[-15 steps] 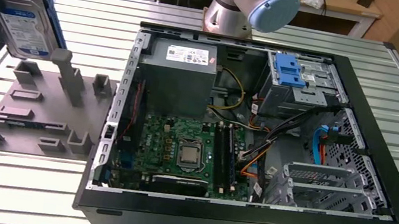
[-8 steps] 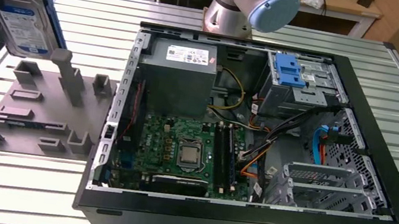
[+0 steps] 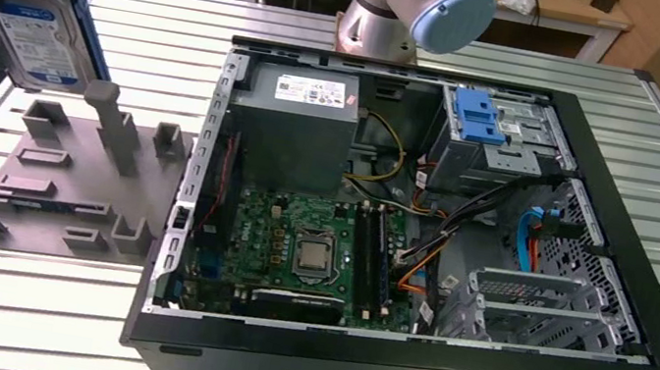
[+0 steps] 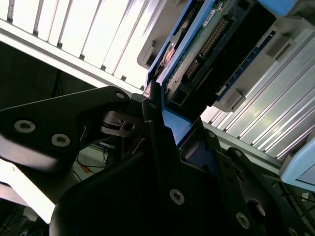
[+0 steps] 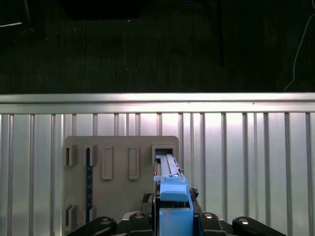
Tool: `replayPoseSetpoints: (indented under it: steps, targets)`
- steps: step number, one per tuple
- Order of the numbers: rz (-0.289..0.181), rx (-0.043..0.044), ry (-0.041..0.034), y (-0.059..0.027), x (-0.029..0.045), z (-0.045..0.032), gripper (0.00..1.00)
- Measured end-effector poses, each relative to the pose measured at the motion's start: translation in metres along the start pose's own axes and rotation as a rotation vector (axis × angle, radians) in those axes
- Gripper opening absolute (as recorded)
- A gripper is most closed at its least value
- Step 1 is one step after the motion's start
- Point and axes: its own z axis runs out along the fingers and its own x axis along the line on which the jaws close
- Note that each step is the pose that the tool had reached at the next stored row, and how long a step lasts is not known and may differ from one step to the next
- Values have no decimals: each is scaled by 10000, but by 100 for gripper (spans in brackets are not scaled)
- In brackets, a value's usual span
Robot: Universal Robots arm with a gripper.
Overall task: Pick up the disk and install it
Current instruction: 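Pick up the disk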
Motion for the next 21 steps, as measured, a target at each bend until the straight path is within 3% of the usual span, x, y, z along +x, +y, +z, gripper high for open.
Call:
replayPoseSetpoints:
  steps: [21]
  targets:
    - [0, -1, -4, 0, 0, -15, 36]
